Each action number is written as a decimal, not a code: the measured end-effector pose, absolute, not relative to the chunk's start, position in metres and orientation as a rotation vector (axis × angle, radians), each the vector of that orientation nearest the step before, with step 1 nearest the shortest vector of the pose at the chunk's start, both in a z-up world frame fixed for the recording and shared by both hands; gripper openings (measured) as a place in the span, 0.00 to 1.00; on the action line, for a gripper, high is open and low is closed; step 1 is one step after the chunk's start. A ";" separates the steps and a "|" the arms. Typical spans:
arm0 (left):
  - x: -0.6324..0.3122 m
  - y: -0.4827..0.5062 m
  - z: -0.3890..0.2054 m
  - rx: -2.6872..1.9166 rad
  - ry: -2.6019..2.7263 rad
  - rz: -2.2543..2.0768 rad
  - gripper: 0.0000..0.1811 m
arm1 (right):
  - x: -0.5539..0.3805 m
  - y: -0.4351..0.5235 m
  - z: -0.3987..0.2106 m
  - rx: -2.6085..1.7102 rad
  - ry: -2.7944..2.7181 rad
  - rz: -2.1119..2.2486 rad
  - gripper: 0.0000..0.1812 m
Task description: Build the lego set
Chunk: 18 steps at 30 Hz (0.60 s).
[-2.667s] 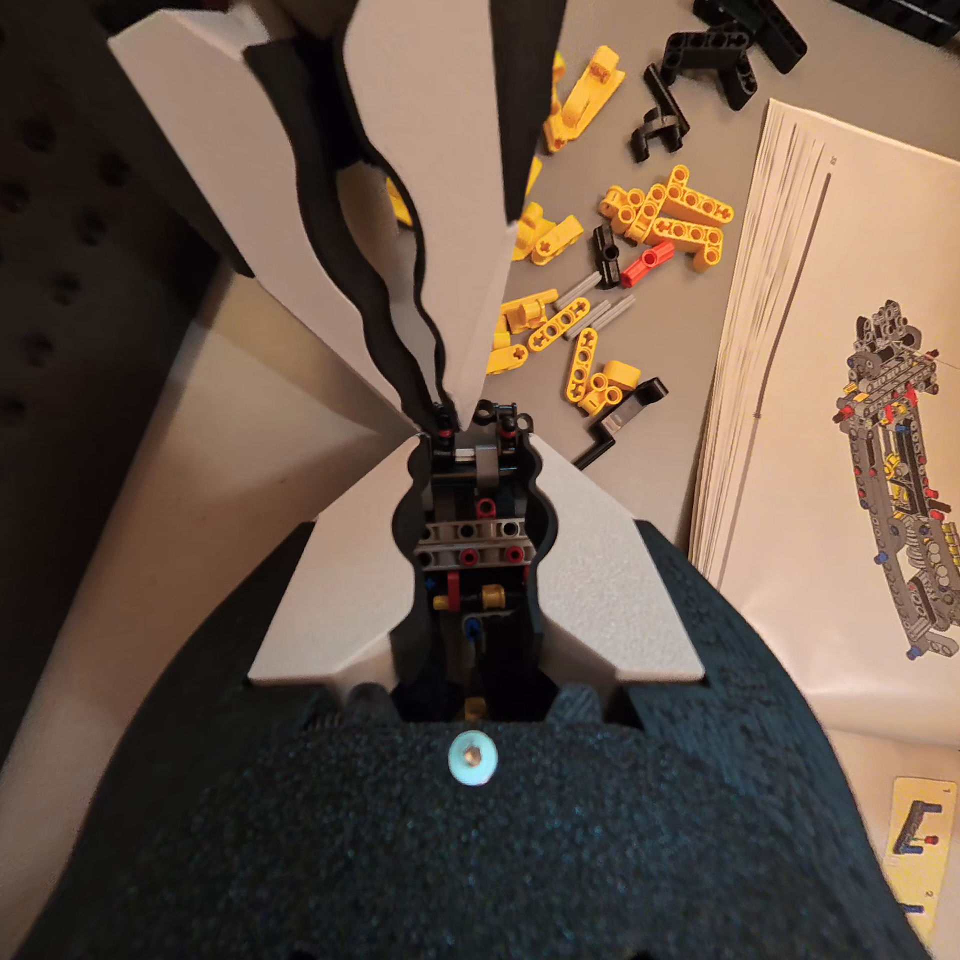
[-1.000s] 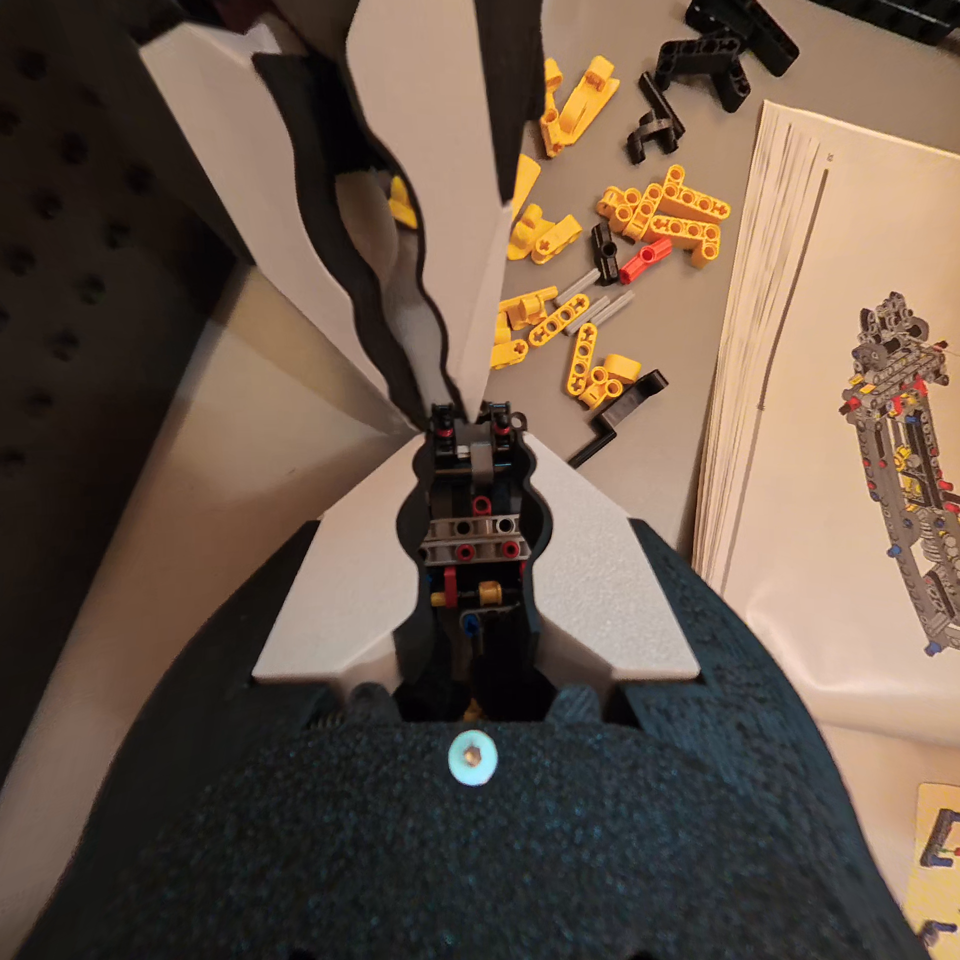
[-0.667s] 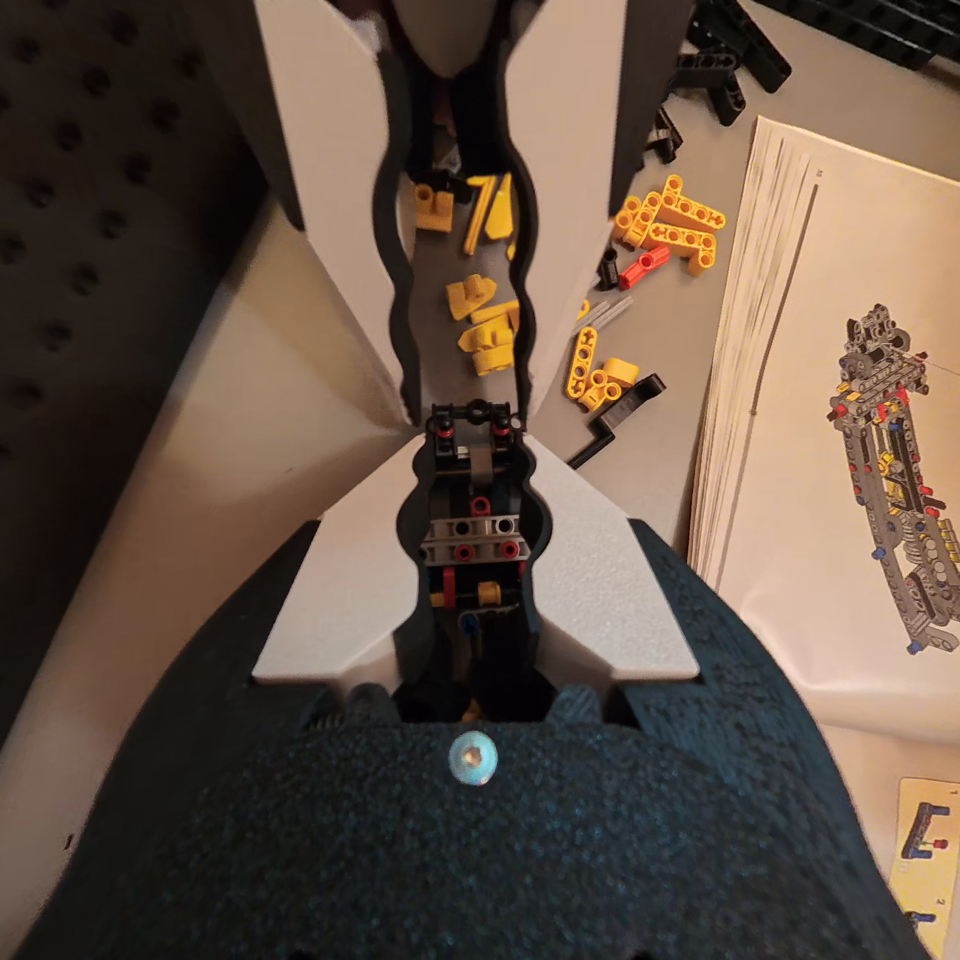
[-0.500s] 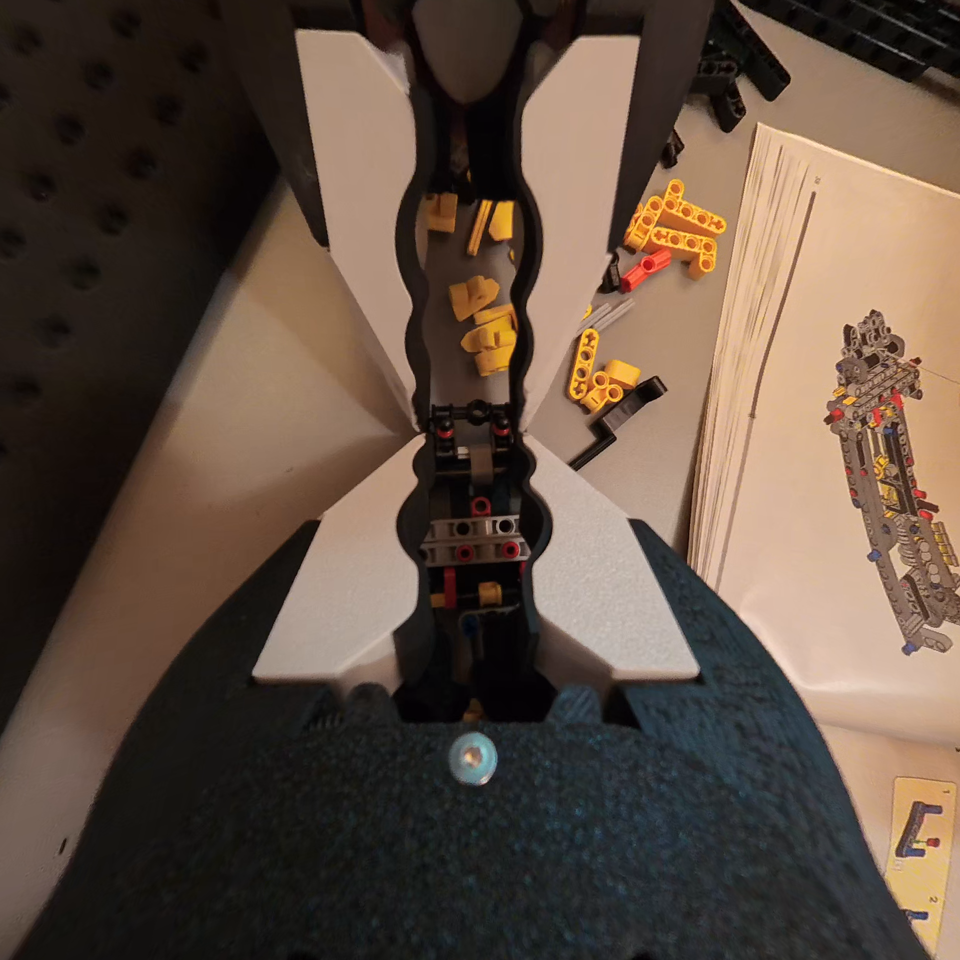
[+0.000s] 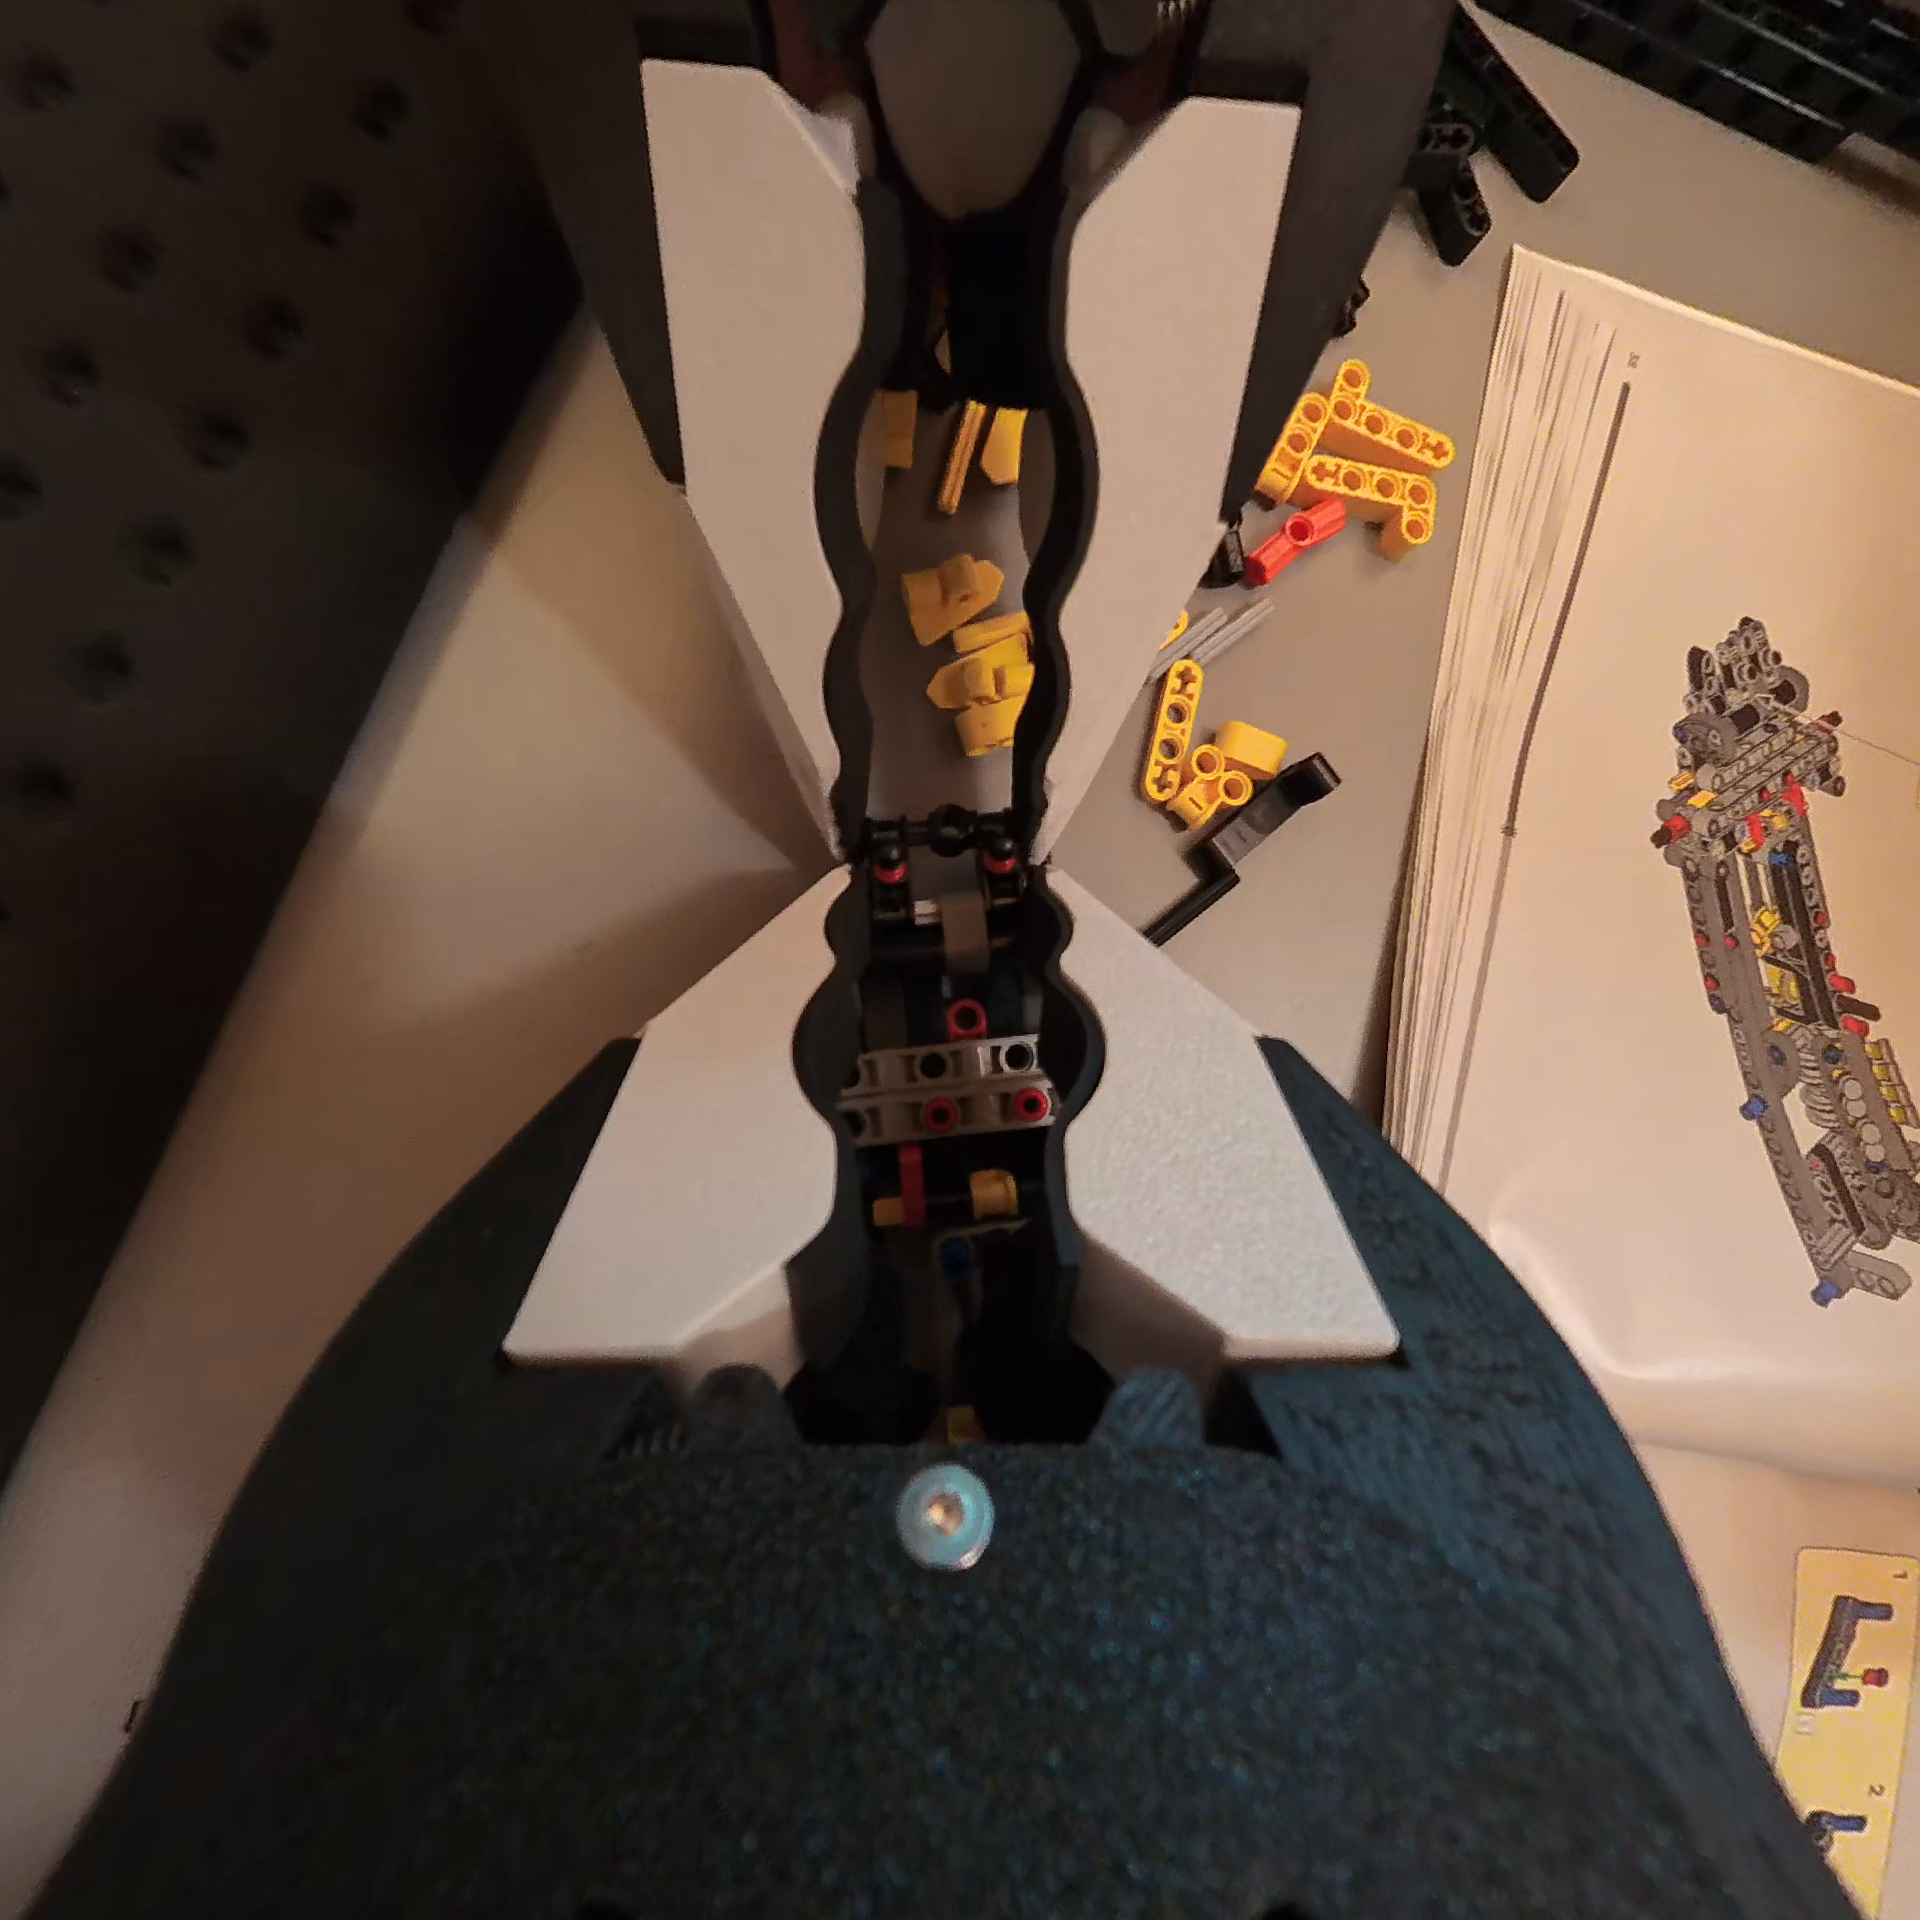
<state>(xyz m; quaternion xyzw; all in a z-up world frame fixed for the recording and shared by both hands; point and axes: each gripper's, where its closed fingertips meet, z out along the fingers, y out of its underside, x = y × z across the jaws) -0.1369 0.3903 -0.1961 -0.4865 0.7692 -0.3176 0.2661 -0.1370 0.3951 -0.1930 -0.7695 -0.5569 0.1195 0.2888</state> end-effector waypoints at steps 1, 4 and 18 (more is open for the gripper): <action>-0.137 0.390 -0.196 -1.319 2.080 -0.860 0.15 | -0.137 0.395 -0.193 -2.068 -1.483 0.333 0.16; -0.137 0.390 -0.197 -1.336 2.081 -0.868 0.15 | -0.137 0.395 -0.194 -2.089 -1.488 0.362 0.15; -0.138 0.390 -0.197 -1.349 2.084 -0.890 0.13 | -0.136 0.395 -0.194 -2.109 -1.478 0.392 0.13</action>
